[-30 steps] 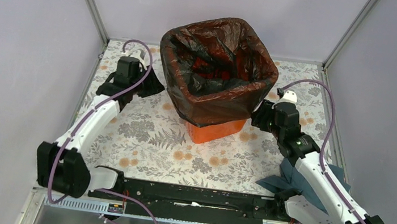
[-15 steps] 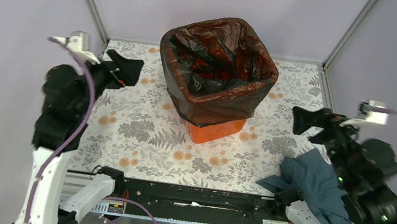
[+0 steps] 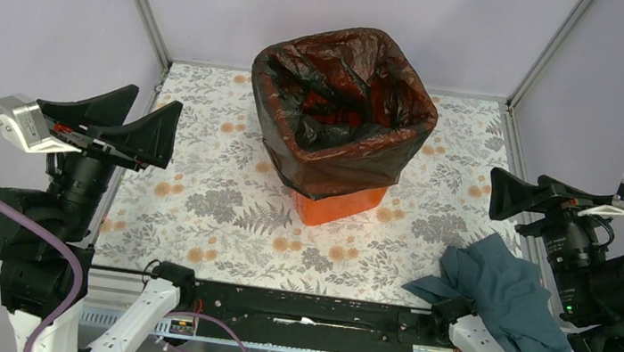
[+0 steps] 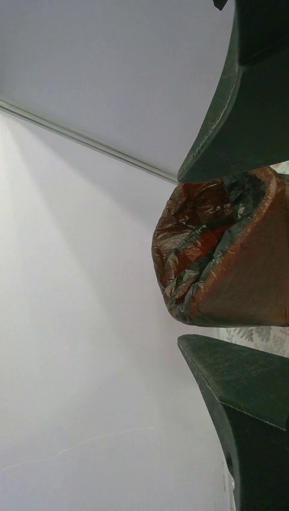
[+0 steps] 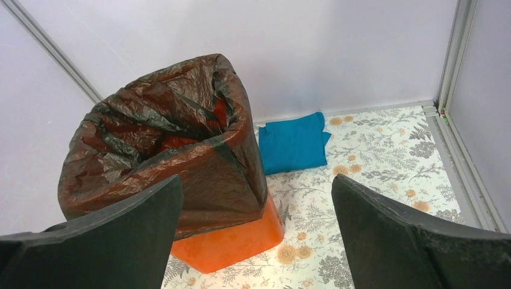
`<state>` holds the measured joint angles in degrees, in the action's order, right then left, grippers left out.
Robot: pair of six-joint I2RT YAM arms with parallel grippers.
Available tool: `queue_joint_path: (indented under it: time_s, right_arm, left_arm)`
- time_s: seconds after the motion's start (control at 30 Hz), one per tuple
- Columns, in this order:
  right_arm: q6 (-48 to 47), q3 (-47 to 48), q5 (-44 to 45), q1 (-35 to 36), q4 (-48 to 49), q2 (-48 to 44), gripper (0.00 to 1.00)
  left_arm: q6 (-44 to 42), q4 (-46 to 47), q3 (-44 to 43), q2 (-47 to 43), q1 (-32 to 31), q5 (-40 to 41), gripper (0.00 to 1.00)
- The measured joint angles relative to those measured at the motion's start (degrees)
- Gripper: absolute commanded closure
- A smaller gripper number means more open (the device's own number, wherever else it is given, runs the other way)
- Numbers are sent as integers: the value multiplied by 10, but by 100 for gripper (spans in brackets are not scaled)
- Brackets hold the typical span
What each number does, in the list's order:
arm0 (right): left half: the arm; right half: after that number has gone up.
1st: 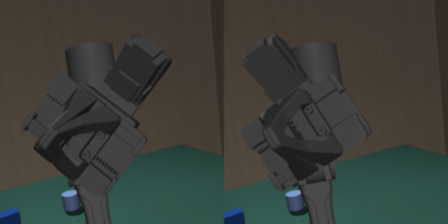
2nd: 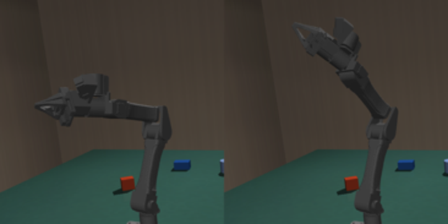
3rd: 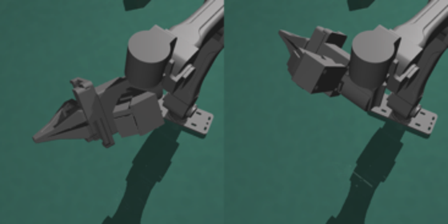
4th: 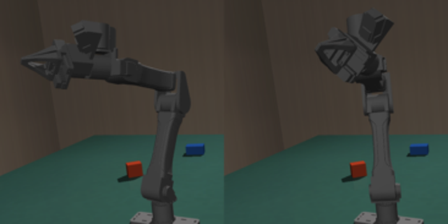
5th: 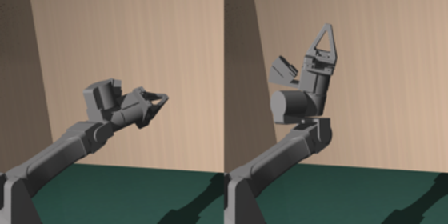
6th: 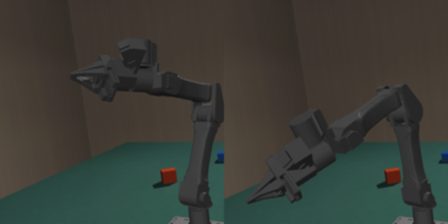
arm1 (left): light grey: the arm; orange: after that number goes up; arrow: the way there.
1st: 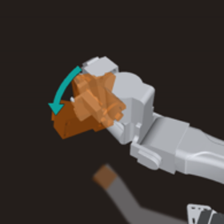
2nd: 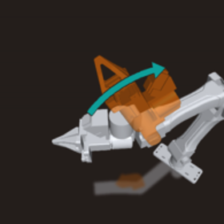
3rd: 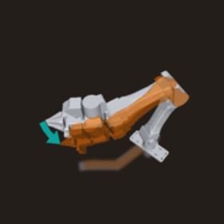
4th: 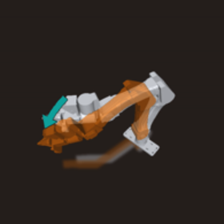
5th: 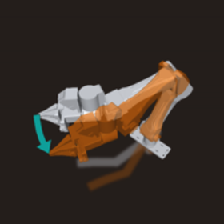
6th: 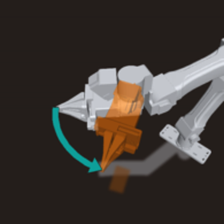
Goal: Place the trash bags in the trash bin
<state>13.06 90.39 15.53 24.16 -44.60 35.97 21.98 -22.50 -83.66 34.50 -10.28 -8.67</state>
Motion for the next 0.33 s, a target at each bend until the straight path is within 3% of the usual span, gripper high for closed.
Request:
queue_joint_path:
  time_s: [0.33]
  right_arm:
    - [0,-40,1,0,12,-7,0]
  left_arm:
    - [-1,-1,2,8,0,-1,1]
